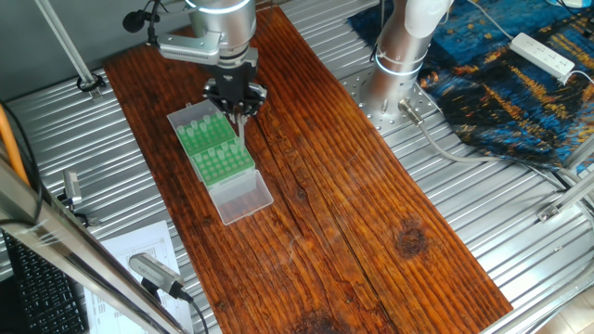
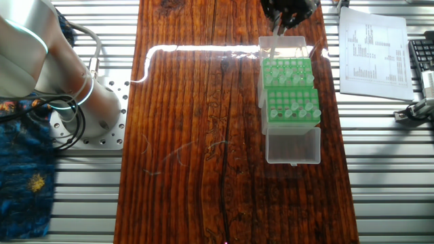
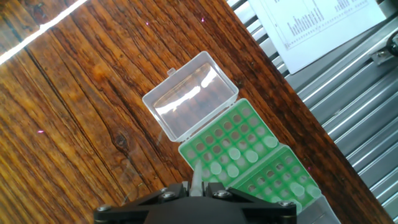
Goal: Transfer all large pipette tips from one holder to another
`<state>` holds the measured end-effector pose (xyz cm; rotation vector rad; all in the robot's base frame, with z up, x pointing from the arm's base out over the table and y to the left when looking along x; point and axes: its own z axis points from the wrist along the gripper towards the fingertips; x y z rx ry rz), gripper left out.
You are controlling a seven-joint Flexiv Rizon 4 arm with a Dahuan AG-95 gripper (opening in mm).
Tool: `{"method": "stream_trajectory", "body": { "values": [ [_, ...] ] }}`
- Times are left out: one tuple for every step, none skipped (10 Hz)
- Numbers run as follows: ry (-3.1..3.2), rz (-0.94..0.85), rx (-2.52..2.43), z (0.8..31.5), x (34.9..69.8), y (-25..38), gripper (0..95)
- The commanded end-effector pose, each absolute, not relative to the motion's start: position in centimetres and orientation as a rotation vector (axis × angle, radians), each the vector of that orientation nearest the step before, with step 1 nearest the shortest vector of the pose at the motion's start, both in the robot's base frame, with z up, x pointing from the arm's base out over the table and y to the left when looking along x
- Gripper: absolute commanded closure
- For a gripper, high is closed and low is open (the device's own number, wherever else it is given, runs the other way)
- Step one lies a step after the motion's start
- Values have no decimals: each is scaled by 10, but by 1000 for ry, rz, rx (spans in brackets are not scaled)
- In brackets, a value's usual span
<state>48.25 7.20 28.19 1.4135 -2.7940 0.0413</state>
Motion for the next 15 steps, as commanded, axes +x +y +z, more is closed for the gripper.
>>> {"method": "stream_trajectory", "body": {
  "values": [
    [-2790,44,1418,281,481,72,950],
    [-2790,46,1419,280,480,71,950],
    [-2793,48,1417,278,477,70,950],
    [-2796,52,1417,278,476,69,950],
    [-2798,52,1415,277,475,69,950],
    [-2792,54,1425,277,476,69,950],
    [-2790,53,1430,276,476,68,950],
    [-2781,50,1449,275,477,67,950],
    [-2774,47,1471,273,478,66,760],
    [-2776,38,1477,272,479,65,760],
    [-2775,38,1479,272,480,65,760],
    [-2771,39,1483,272,480,65,760],
    [-2768,42,1486,272,480,65,760],
    [-2757,46,1498,272,480,65,760],
    [-2730,52,1539,271,482,64,760]
  ]
}}
